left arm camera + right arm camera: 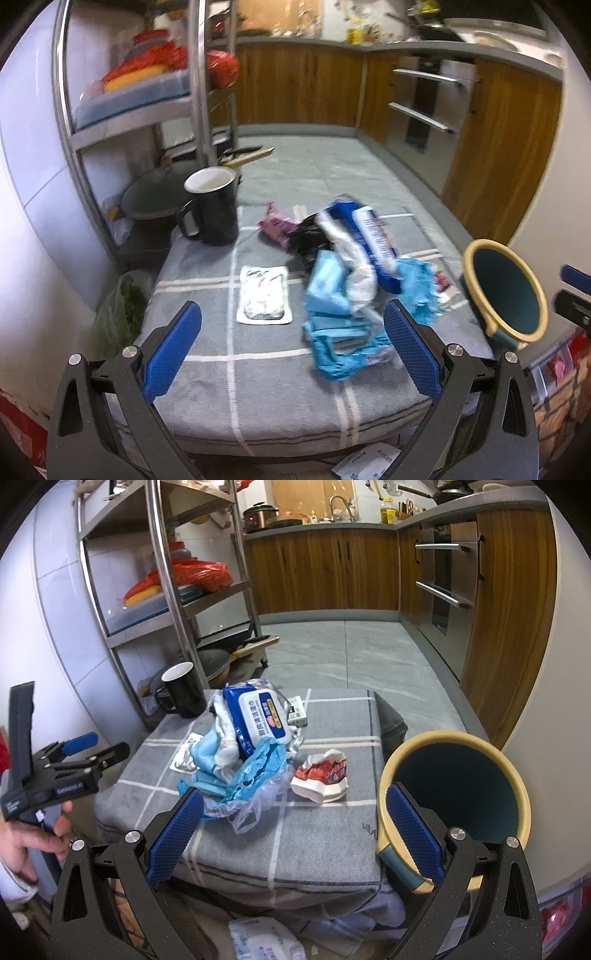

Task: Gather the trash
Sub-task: 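Grasp the blue face mask with the left gripper while the right grasps the red-white paper cup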

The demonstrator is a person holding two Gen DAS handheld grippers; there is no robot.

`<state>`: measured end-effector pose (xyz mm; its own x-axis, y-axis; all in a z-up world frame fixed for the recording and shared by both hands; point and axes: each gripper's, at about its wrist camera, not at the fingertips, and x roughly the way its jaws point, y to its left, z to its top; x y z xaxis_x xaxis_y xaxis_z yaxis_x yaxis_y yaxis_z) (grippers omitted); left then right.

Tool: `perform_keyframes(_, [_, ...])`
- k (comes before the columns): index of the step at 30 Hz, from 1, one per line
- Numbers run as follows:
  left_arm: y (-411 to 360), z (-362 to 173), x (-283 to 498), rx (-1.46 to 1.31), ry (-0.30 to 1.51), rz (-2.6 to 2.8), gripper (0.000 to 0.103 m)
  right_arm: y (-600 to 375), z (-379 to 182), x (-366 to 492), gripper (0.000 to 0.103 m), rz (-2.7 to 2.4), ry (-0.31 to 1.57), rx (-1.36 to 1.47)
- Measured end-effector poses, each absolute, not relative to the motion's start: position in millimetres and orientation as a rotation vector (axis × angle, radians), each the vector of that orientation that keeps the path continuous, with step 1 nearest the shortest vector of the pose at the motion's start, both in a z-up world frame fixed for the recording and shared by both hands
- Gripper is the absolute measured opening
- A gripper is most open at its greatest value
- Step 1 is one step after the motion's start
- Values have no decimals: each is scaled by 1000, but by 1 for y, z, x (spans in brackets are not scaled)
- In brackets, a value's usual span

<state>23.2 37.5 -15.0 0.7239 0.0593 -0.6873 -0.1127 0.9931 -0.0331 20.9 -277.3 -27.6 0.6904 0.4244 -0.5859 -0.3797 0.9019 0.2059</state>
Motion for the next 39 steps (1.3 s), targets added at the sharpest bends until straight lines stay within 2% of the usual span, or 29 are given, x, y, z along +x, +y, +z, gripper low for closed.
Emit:
perform_keyframes(9, [79,-42,78,-117,954,154,91,-281,-23,59,98,451,732,66])
perform_keyframes(15, [71,-47,104,-118,977,43,90,-283,-32,86,96,454,773,104])
perform_keyframes(17, [64,-51,113,-123,992,-1,86,-282,-37,91,96,466,785,130])
perform_keyframes(19, [56,-57,121,-130,1015,-39,78,-280,-42,95,94,487,801,155])
perform_keyframes(23, [44,-73,138,-135,1062,-95,69,-268,-53,100,84,525,849,176])
perform_keyframes(32, [30,-109,163,-126,1151,-173,55,-254,-60,99,84,550,870,168])
perform_keyframes(35, [29,-114,163,-140,1161,-204,41,-255,-62,100,84,543,875,169])
perform_keyframes(37, [30,-114,163,-147,1165,-216,23,-256,-63,102,84,540,878,174])
perform_keyframes(39, [29,-110,161,-147,1162,-228,18,-257,-63,102,84,537,878,173])
